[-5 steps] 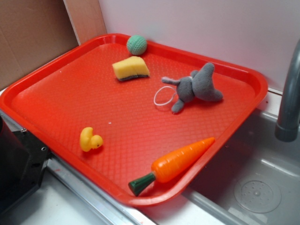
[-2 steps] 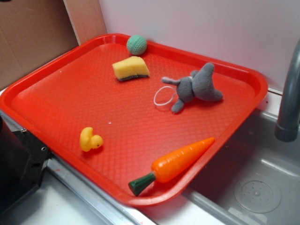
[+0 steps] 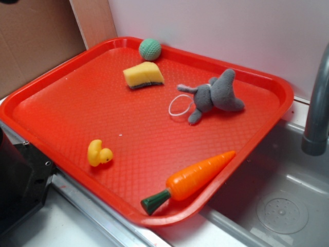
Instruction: Grab the gray animal.
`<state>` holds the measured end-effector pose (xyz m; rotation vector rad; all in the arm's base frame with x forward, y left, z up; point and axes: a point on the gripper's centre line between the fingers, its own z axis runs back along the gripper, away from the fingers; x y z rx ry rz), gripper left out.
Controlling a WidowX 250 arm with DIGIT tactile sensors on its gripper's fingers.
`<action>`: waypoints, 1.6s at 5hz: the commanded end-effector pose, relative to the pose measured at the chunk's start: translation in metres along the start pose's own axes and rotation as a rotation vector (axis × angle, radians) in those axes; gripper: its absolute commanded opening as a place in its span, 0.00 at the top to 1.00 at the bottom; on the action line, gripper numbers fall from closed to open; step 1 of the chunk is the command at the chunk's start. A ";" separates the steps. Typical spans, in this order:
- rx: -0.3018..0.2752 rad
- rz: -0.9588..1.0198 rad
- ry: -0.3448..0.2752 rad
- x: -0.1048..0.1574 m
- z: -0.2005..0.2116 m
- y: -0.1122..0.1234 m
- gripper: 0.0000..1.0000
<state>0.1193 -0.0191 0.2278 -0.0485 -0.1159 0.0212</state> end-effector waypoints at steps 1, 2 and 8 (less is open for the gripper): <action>-0.035 -0.096 -0.078 0.048 -0.031 -0.007 0.00; -0.046 -0.160 -0.100 0.073 -0.054 -0.016 0.00; -0.137 -0.800 0.032 0.185 -0.219 -0.102 0.00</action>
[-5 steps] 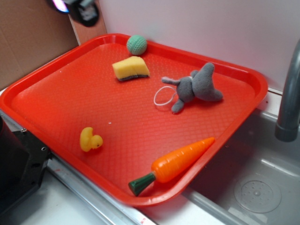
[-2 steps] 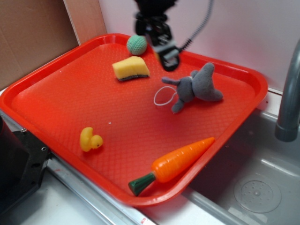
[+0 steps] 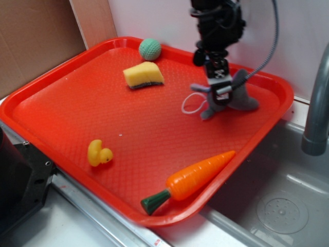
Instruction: Grab the gray animal.
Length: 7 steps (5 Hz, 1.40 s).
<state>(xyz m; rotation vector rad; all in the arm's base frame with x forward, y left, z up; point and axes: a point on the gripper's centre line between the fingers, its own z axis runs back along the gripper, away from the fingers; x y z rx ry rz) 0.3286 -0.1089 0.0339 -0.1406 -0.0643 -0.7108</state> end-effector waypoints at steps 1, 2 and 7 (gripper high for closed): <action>-0.011 -0.094 -0.021 0.009 -0.001 -0.020 0.00; -0.021 -0.104 -0.025 0.002 -0.004 -0.029 1.00; 0.157 0.611 -0.080 -0.072 0.128 -0.012 1.00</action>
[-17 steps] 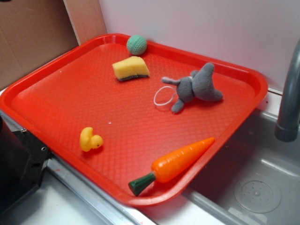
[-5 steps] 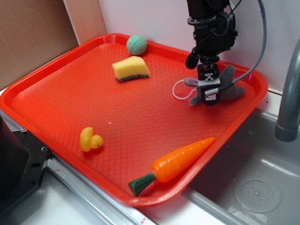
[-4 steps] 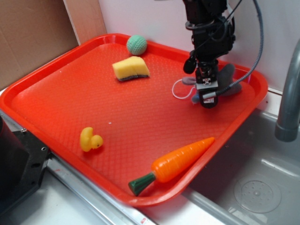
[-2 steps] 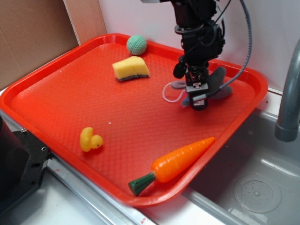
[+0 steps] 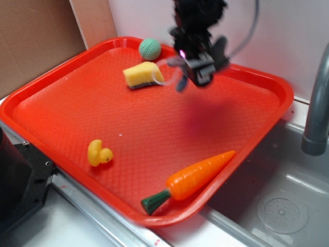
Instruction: Grab the gray animal.
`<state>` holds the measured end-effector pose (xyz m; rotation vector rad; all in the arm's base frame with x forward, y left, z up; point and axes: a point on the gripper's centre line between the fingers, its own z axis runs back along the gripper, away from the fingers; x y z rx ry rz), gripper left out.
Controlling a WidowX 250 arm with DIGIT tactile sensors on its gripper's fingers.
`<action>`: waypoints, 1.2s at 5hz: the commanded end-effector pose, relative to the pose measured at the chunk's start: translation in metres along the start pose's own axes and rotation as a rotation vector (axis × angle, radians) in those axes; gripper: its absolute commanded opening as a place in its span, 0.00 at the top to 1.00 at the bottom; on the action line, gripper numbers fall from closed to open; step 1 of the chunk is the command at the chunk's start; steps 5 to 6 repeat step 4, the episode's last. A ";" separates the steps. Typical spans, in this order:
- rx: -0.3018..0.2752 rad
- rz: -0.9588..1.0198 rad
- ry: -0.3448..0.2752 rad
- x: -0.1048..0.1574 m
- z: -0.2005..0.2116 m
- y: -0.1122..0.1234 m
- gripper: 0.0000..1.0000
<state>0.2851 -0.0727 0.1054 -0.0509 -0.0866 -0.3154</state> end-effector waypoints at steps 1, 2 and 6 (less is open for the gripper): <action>0.053 0.339 -0.077 -0.058 0.077 0.016 1.00; 0.071 0.411 -0.066 -0.081 0.085 0.017 1.00; 0.017 0.391 -0.014 -0.099 0.095 0.019 1.00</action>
